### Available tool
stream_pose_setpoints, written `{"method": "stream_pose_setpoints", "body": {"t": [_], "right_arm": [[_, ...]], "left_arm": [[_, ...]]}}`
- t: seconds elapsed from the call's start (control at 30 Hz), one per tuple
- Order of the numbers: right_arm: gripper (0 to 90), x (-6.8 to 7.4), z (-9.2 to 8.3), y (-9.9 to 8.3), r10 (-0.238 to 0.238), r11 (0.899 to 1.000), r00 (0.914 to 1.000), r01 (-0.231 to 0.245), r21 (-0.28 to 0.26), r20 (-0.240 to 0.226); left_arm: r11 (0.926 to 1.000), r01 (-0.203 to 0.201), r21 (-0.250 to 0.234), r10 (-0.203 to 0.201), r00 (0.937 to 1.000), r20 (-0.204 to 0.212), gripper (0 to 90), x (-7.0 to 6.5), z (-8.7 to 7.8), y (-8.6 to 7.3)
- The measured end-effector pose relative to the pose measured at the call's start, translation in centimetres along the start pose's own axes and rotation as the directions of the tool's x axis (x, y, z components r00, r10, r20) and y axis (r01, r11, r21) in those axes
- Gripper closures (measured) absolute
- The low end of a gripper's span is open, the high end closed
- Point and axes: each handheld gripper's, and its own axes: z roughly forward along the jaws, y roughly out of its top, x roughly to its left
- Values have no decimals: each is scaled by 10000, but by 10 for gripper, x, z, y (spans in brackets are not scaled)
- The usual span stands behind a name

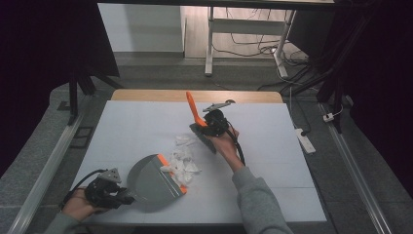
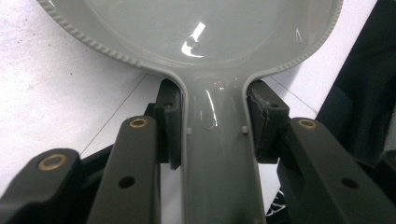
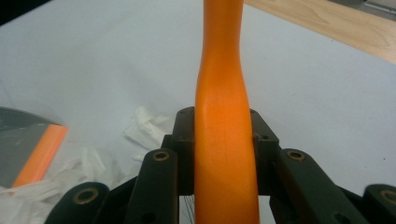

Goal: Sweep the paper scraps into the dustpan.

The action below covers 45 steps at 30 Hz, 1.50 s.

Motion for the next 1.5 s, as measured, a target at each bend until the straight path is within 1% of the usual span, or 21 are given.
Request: {"method": "stream_pose_setpoints", "body": {"t": [0.13, 0.17, 0.2, 0.33, 0.5, 0.67, 0.77, 0.8, 0.83, 0.87, 0.93, 0.97, 1.03, 1.07, 1.1, 1.17, 1.2, 1.27, 1.33, 1.4, 1.5], "right_arm": [[703, 1, 11, 5, -138, 9995, 9998, 134, 303, 116], [703, 1, 13, 6, -276, 9991, 9995, 272, 338, 124], [703, 3, 15, 8, -278, 9987, 9995, 273, 427, 115], [704, 9, 26, 13, -583, 9951, 9983, 574, 810, 86], [704, 19, 36, 14, -912, 9885, 9956, 929, 1191, -194], [704, 33, 38, 13, -1172, 9812, 9907, 1262, 1462, -687], [704, 45, 35, 11, -1531, 9723, 9838, 1667, 1640, -928], [704, 49, 34, 10, -1513, 9709, 9823, 1686, 1703, -1102], [704, 53, 33, 9, -1439, 9720, 9800, 1661, 1663, -1376], [704, 58, 31, 7, -1462, 9709, 9763, 1725, 1659, -1595], [704, 71, 27, 4, -1790, 9615, 9644, 2134, 1732, -1944], [704, 76, 24, 3, -1938, 9588, 9568, 2315, 1648, -2166], [703, 85, 16, 3, -1895, 9623, 9479, 2311, 1432, -2561], [704, 89, 11, 3, -1986, 9620, 9437, 2393, 1316, -2647], [704, 92, 6, 5, -2148, 9614, 9410, 2509, 1131, -2617], [703, 95, -5, 9, -2306, 9641, 9404, 2556, 725, -2499], [703, 94, -10, 12, -2322, 9663, 9430, 2516, 543, -2382], [703, 90, -19, 15, -2286, 9709, 9505, 2385, 227, -2106], [703, 84, -26, 16, -2109, 9768, 9597, 2140, -34, -1855], [703, 77, -31, 16, -1992, 9799, 9665, 1988, -184, -1621], [703, 67, -35, 15, -1636, 9864, 9757, 1595, -397, -1454]], "left_arm": [[10000, 12, -18, -12, 10000, 31, 613, 0, 0, 0], [10000, 11, -13, -11, 10000, 18, 613, 0, 0, 0], [10000, 6, -22, -6, 10000, 18, 613, 0, 0, 0], [10000, 1, -46, -1, 10000, 11, 613, 0, 0, 0], [10000, 10, -46, -10, 10000, 20, 613, 0, 0, 0], [10000, 6, -31, -6, 10000, 12, 613, 0, 0, 0], [10000, 4, -27, -4, 10000, 3, 613, 0, 0, 0], [10000, 9, -28, -9, 10000, 7, 613, 0, 0, 0], [10000, 15, -25, -15, 10000, 3, 613, 0, 0, 0], [10000, 12, -22, -12, 10000, 5, 613, 0, 0, 0], [10000, 14, -42, -14, 10000, -17, 613, 0, 0, 0], [10000, 18, -42, -18, 10000, -16, 613, 0, 0, 0], [10000, 44, -60, -44, 10000, -5, 613, 0, 0, 0], [10000, 39, -61, -39, 10000, -6, 613, 0, 0, 0], [10000, 34, -67, -34, 10000, 0, 613, 0, 0, 0], [10000, 28, -91, -28, 10000, -11, 613, 0, 0, 0], [10000, 24, -93, -25, 10000, -14, 613, 0, 0, 0], [10000, 24, -94, -24, 10000, -20, 613, 0, 0, 0], [10000, 28, -87, -28, 10000, -18, 613, 0, 0, 0], [10000, 28, -83, -28, 10000, -16, 613, 0, 0, 1], [10000, 31, -80, -31, 10000, -14, 613, 0, 0, 1]]}}
